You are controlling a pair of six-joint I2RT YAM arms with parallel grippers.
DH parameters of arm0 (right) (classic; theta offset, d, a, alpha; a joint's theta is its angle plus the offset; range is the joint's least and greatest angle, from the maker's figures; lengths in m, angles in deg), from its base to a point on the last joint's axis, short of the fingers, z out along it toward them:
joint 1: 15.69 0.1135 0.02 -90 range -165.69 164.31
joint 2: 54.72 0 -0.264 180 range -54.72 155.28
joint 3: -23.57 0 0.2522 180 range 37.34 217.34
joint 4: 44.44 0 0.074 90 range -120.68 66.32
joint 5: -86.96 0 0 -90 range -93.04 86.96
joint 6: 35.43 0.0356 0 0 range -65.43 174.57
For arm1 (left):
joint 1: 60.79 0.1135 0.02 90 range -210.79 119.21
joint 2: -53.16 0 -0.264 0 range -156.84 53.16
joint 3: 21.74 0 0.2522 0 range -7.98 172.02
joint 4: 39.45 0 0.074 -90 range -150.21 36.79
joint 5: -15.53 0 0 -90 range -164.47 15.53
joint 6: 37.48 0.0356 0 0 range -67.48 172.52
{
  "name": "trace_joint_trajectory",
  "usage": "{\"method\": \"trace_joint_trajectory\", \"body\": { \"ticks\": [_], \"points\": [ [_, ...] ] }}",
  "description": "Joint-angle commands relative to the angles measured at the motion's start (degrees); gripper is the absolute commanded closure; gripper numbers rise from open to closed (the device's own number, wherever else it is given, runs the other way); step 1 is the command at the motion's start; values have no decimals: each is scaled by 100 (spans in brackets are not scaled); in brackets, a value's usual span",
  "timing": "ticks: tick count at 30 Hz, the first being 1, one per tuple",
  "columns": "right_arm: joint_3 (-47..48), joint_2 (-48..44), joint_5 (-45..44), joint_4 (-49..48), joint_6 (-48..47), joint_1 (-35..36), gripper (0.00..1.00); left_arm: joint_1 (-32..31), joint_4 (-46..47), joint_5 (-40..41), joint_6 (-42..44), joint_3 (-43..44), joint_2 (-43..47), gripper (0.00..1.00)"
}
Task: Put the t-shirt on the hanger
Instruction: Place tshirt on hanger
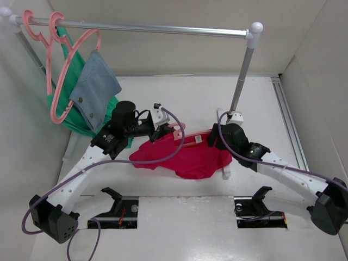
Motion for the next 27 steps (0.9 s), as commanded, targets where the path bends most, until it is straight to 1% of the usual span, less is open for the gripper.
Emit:
{"method": "trace_joint_trajectory", "body": {
  "ticks": [1, 2, 3, 5, 6, 7, 12, 16, 19, 21, 22, 23, 24, 25, 26, 27],
  "points": [
    [252, 90, -132, -544, 20, -166, 28, -30, 376, -120, -114, -53, 205, 100],
    [252, 177, -132, -545, -41, -166, 34, -30, 376, -120, -114, -53, 205, 100],
    [305, 178, -132, -545, -94, -166, 53, -30, 376, -120, -114, -53, 257, 100],
    [305, 178, 53, -597, -287, -166, 78, -30, 376, -68, -114, -105, 258, 100],
    [366, 178, 53, -598, -514, -105, 92, -30, 376, -68, -62, -106, 258, 100],
    [471, 178, 53, -493, -612, -35, 100, -30, 324, -68, -61, -106, 258, 100],
    [981, 125, -8, 193, -1297, 623, 100, -30, 96, 108, 360, -158, 258, 100],
    [1139, 125, 561, -95, -2061, 888, 100, -30, -203, 29, 791, -158, 258, 100],
    [1377, 318, 1027, -149, -2300, 888, 100, -30, -274, -278, 791, -158, 206, 100],
    [1588, 546, 1239, -149, -2546, 888, 100, -30, -274, -698, 791, -158, 205, 100],
    [1641, 608, 1353, -62, -2547, 888, 100, -30, -196, -770, 791, -97, 257, 100],
    [1719, 669, 1354, 78, -2617, 888, 100, -30, -91, -771, 504, -97, 310, 100],
    [1720, 670, 1406, 184, -2704, 888, 94, -30, -20, -771, 440, -45, 311, 100],
    [1720, 670, 1537, 272, -2792, 888, 86, -30, -19, -693, 440, 52, 363, 100],
    [1772, 522, 1660, 394, -2880, 888, 72, 22, -19, -692, 440, 105, 363, 100],
    [1773, 451, 1809, 448, -3124, 888, 51, 101, -19, -692, 509, 184, 424, 100]
  ]
}}
